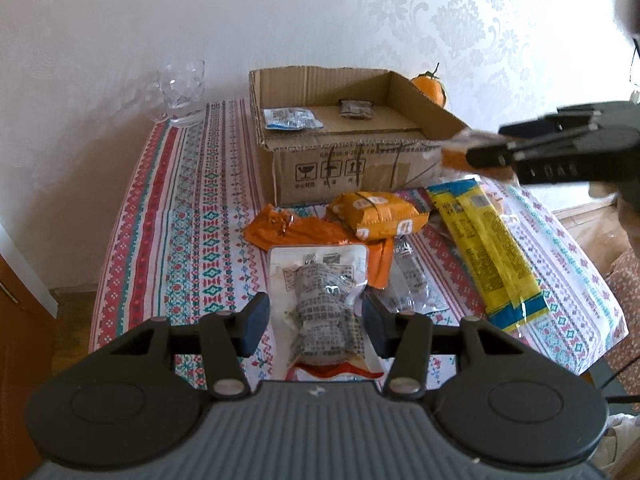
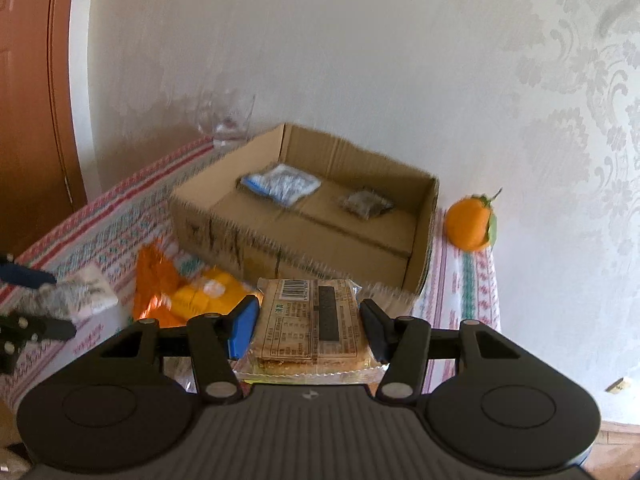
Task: Organize snacks
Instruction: 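Release the bread packet into the box with the right gripper while the left lifts the clear bag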
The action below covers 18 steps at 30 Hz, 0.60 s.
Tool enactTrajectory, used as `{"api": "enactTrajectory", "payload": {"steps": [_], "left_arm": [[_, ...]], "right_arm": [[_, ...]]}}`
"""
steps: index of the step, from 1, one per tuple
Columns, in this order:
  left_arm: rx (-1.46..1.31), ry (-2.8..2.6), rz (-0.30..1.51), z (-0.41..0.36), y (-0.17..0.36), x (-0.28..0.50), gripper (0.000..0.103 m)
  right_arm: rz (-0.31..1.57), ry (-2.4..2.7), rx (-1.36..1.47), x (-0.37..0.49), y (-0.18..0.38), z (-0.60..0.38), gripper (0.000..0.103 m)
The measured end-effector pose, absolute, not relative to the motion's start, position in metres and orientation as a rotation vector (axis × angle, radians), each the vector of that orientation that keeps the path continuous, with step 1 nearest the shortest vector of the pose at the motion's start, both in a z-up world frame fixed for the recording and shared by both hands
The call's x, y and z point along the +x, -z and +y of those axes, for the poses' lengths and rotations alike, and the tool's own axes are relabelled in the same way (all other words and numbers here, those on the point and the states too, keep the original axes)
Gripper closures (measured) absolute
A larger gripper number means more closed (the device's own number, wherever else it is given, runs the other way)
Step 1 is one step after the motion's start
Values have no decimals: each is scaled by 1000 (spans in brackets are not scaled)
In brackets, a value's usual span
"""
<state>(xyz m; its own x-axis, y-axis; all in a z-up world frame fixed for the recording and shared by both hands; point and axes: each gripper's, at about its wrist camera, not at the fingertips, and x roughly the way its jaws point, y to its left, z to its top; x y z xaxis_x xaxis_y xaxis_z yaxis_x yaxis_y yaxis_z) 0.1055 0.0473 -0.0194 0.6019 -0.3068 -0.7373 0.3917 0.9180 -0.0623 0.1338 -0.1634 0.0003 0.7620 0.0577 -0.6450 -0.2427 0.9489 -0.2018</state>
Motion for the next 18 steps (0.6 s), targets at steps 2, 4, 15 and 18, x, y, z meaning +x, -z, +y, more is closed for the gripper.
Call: {"api": "enactTrajectory", "payload": {"steps": [2,4,15,18], "left_arm": [[106,404,824,48,17,106,53],[100,402,817,49,15,107,53],[90,367,812,52,12,112,53],[91,359,814,52,13,113,53]], "right_arm": [[661,-160,-276,144,-6,-167,42],[646,-154,-264,158,-11,-171,42],[661,-86,-190,249,14,-187,42],[705,-79,-167,261,28,-192,18]]}}
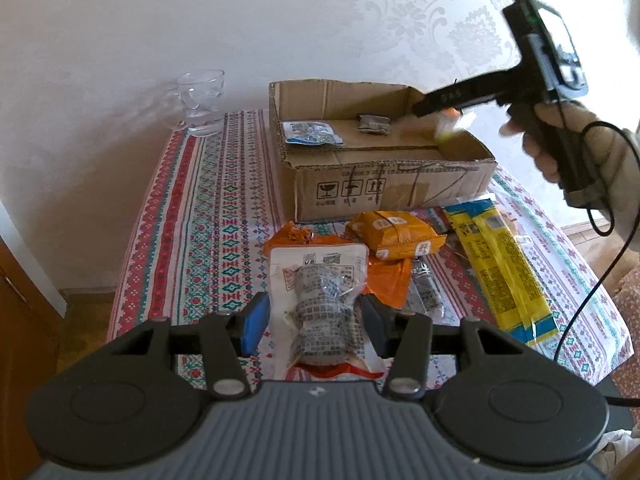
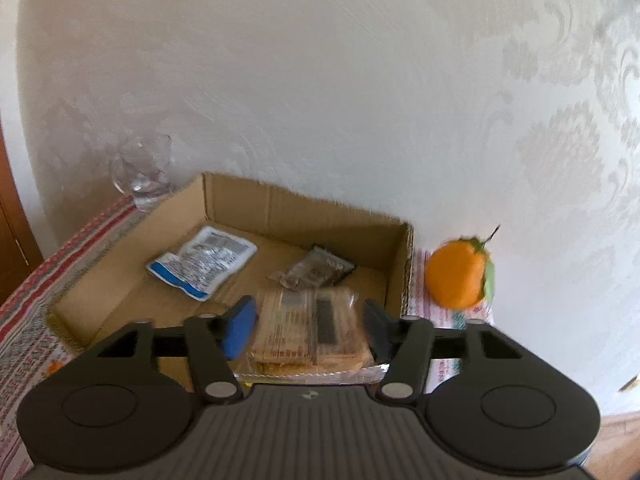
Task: Organize snacks
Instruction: 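Release the bread packet into the box with the right gripper while the left lifts the clear bag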
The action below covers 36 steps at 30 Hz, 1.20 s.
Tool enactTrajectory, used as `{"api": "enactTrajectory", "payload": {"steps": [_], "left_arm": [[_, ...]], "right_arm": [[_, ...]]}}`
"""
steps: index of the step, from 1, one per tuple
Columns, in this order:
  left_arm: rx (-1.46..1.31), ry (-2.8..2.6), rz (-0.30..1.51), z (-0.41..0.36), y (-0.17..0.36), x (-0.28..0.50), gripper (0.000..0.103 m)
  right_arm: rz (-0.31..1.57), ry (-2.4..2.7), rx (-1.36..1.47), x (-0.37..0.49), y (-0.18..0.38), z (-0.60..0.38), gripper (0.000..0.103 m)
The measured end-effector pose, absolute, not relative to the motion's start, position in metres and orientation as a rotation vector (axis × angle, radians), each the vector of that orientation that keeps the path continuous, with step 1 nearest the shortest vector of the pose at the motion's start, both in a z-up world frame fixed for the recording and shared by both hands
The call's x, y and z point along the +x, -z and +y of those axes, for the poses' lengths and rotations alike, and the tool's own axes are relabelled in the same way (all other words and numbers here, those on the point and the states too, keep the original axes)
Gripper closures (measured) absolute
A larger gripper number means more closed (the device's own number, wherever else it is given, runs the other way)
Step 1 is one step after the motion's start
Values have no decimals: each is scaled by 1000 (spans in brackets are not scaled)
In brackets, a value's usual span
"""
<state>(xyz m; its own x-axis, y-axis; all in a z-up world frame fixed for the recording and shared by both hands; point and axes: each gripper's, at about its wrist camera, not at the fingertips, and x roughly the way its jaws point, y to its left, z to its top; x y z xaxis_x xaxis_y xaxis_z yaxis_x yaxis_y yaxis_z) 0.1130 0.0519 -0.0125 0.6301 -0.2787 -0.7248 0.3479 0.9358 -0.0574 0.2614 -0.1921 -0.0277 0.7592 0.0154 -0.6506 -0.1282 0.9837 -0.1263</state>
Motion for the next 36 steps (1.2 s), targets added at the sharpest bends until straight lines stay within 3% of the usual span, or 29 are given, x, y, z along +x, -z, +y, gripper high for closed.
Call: {"api": "enactTrajectory", "payload": {"steps": [8,22,36], "left_arm": [[92,371,832,46,11,122,53],[92,385,775,20,-21,161,53],[66,318,708,-31,-29,269,52]], "right_arm": [[742,-137,-112,231,34,-194,0],[779,-118,-69,174,31,-181,0],[737,-114,-30,135,23,-187,0]]}}
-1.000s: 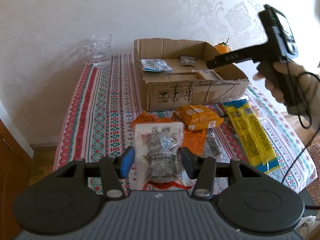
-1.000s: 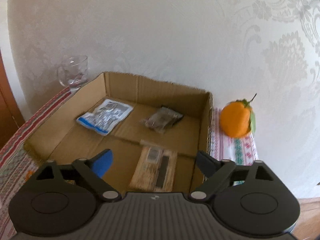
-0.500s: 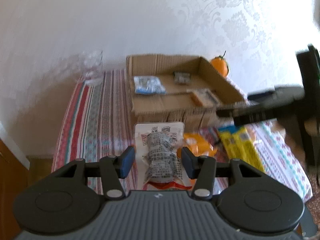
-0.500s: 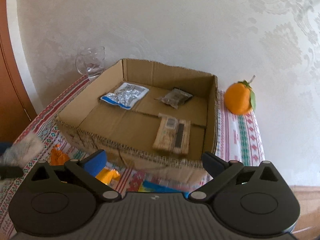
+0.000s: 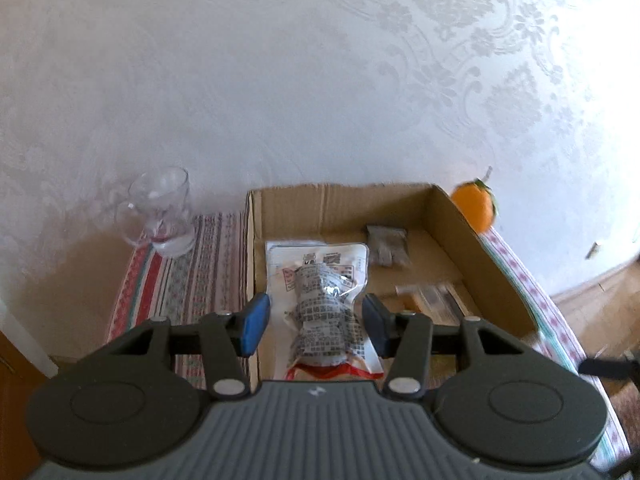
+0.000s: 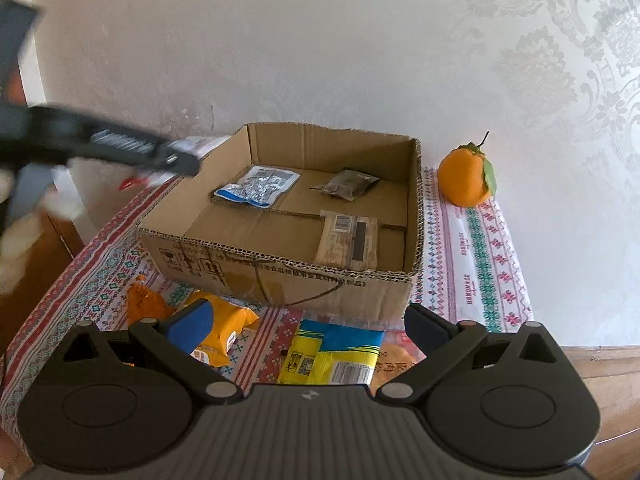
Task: Organize snacks
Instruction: 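Release the bread packet into the box with the right gripper while the left lifts the clear bag, then move the left tool to the orange crinkled bag while the right approaches the yellow packet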
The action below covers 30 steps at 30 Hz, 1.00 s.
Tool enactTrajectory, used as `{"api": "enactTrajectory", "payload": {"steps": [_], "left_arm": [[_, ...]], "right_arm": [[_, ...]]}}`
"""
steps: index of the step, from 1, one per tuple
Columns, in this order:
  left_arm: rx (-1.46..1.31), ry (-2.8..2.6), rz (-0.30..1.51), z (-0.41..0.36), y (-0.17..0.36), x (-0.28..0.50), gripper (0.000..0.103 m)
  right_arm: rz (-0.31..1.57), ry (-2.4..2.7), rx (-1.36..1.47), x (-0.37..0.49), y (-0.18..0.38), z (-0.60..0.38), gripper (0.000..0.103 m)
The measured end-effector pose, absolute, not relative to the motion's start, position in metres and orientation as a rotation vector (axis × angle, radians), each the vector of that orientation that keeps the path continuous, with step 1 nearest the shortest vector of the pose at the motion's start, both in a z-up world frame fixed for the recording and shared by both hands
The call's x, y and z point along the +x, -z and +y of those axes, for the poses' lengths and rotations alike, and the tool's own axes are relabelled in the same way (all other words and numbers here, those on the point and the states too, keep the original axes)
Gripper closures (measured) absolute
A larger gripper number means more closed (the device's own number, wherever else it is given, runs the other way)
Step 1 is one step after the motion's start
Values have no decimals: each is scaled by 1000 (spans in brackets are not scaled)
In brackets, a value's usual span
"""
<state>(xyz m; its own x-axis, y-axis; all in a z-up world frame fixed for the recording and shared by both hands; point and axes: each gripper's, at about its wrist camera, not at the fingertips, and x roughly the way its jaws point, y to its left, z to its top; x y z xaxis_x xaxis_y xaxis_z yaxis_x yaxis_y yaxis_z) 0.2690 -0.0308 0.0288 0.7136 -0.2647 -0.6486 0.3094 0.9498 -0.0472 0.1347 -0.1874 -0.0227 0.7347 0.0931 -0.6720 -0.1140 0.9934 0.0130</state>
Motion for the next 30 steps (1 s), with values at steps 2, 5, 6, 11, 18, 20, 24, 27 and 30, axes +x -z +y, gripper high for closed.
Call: {"api": "enactTrajectory", "payload": {"steps": [2,5,6,11,18,20,24,27,30], "left_arm": [[48,294,702,-34,-25,280,48],[55,264,685,-38,-18,290,28],[50,257,682,-38,-17,289,22],[55,264,670,-32,-14,274,16],[64,233,674,-16,-9,242,10],[62,210,677,-10,-4,235,10],[40,155,715,3,12,224,10],[9,139,753,10,28,216,10],[-7,143,797,12,44,211,10]], "right_arm": [[731,-114,-29,132,21,-189,0],[724,-120,-22,130,20,-190,0],[724,-119,-26,129,20,-190,0],[716,-126,-37,124,20,-190,0],[719,-135,-59,117,22,-185,0],[720,-132,-64,114,22,-183,0],[721,-119,-70,110,24,-182,0],[728,-110,-69,107,25,-183,0],[740,-103,-72,106,28,-182,0]]}}
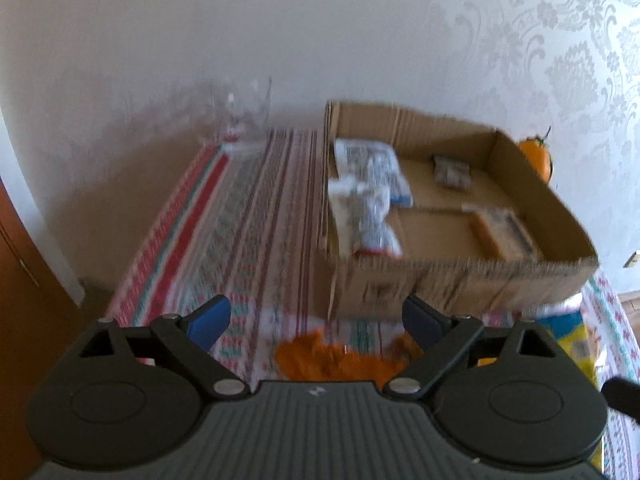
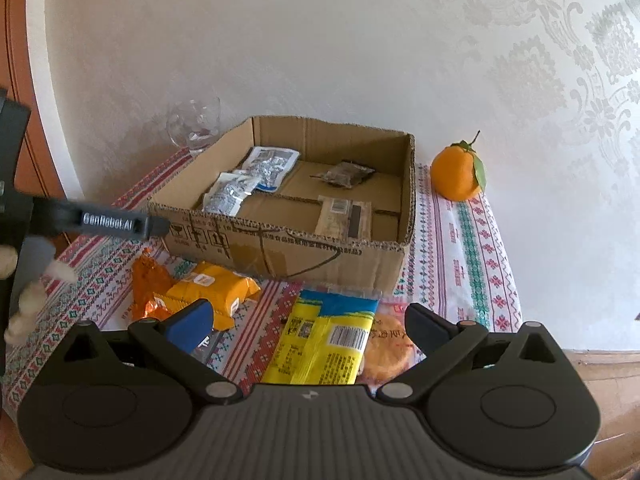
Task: Organize snacks
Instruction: 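Move the left tool to the orange crinkled bag while the right approaches the yellow packet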
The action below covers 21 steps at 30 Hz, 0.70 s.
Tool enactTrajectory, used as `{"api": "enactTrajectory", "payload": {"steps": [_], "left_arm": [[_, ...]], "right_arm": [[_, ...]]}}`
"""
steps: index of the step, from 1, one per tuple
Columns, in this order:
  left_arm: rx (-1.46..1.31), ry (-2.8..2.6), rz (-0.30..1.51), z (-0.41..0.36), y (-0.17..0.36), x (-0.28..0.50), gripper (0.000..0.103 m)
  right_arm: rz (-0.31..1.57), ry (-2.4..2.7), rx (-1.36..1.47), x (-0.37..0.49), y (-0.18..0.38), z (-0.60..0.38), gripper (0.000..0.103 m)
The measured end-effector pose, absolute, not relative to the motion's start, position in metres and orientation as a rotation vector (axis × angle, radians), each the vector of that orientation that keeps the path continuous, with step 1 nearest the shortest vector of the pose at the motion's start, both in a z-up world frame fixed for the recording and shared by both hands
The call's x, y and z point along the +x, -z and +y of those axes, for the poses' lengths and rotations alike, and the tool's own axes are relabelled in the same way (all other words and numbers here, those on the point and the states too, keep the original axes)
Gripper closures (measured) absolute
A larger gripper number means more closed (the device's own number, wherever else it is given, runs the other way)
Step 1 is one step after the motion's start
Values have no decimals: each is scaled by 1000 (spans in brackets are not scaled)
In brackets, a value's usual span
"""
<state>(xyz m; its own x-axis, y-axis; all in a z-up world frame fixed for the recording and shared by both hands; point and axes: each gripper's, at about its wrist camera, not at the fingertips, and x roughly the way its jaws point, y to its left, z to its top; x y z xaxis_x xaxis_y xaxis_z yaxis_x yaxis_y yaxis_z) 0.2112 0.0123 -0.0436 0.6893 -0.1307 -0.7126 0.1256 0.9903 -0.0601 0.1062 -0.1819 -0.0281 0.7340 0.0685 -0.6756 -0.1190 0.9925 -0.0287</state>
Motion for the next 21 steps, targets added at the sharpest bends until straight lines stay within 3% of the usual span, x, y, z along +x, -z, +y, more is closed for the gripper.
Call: {"api": "enactTrajectory", "payload": {"steps": [21], "left_arm": [[-1,198,887,18,76,197,10]], "right_arm": [[833,-84,-134,99,56,-186,0]]}}
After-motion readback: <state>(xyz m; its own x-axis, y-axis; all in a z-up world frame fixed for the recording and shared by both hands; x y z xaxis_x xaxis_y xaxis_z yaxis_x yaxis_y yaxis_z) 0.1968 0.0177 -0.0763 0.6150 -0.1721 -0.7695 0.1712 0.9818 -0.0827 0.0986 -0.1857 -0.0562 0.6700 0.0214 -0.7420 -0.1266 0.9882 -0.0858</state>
